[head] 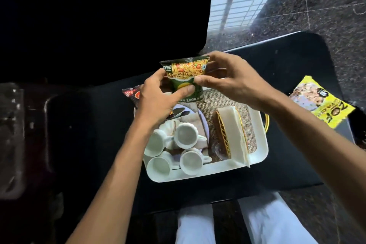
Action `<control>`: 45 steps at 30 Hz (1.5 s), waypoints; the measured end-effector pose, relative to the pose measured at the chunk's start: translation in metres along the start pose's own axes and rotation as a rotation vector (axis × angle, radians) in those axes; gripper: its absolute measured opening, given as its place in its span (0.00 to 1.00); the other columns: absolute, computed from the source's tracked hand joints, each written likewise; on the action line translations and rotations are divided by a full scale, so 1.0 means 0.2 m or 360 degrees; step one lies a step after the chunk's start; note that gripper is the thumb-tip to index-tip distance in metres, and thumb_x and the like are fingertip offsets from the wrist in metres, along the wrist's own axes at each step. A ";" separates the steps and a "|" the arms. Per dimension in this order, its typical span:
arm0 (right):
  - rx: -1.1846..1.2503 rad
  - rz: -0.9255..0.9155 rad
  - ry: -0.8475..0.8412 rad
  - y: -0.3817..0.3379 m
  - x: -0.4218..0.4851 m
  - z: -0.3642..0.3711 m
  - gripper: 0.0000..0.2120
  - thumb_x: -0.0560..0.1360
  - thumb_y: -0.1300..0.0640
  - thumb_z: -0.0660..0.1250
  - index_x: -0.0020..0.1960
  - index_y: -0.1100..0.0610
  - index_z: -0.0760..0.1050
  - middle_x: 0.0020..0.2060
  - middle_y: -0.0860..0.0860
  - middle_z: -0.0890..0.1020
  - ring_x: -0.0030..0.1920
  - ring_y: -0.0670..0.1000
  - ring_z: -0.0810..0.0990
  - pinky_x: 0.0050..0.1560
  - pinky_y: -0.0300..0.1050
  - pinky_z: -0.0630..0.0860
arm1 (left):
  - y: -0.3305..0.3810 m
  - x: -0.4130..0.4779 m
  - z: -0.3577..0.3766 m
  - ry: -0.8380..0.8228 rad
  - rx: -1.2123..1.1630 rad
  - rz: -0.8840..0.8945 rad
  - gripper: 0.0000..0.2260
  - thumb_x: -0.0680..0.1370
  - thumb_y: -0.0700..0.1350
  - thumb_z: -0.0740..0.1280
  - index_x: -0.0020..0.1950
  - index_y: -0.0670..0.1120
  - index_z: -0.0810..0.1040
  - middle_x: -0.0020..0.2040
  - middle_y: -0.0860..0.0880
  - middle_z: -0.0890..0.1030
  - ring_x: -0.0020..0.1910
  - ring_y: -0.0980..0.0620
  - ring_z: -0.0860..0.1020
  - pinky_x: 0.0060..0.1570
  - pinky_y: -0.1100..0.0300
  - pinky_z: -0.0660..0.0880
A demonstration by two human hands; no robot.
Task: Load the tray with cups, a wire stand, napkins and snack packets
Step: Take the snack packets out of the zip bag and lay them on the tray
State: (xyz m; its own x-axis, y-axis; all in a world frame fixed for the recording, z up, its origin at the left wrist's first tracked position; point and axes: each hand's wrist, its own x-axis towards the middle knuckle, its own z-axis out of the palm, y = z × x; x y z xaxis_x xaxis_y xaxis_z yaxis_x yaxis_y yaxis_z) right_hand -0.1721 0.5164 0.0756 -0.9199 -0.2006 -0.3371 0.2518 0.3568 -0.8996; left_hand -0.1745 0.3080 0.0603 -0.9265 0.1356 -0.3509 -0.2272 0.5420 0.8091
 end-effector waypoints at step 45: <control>-0.0195 0.0936 0.1457 0.90 -0.94 -0.53 0.23 0.76 0.56 0.71 0.69 0.54 0.71 0.59 0.47 0.71 0.50 0.46 0.76 0.51 0.37 0.75 | 0.52 -0.10 1.31 -0.0532 0.0283 0.0008 0.17 0.81 0.46 0.67 0.70 0.49 0.76 0.68 0.49 0.76 0.66 0.50 0.77 0.65 0.57 0.74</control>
State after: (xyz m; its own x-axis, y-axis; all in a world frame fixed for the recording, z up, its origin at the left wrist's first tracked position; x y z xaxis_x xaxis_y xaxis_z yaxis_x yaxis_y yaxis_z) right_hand 0.0139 0.7155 0.0055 -0.5532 0.7669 -0.3253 0.7400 0.2732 -0.6146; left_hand -0.1012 0.5785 0.0274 -0.7720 0.3858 -0.5052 -0.1400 0.6720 0.7272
